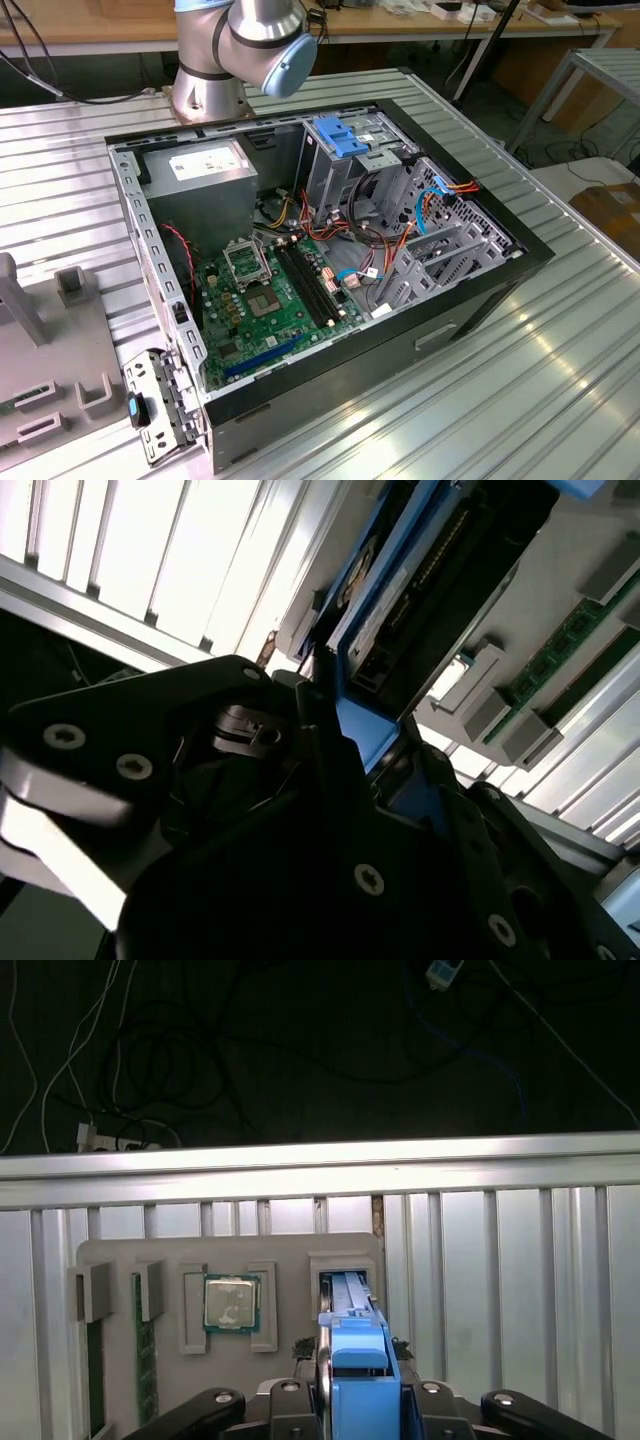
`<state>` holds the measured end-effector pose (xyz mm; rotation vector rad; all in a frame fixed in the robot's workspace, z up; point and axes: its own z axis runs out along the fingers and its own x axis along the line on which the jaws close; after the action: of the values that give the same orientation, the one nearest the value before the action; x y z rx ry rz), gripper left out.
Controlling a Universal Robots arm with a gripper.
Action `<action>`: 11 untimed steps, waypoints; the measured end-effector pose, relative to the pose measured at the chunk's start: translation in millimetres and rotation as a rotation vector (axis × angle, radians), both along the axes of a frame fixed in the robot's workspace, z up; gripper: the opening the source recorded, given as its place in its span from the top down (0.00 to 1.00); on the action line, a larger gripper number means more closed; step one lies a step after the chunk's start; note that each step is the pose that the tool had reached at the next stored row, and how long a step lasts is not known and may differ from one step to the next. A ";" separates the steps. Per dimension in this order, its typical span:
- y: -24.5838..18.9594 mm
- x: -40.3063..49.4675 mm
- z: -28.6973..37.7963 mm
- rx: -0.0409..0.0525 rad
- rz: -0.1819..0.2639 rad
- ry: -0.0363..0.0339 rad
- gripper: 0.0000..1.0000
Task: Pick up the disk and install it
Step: 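Pick up the disk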
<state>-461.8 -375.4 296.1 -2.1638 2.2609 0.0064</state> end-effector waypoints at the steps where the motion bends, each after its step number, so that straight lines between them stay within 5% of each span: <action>1: 0.0 0.0 -0.3 -0.0007 0.000 -0.0003 0.63; 11: 0.0 0.0 -0.5 -0.0008 0.000 -0.0002 0.63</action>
<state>-461.8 -375.4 295.7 -2.1641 2.2612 0.0053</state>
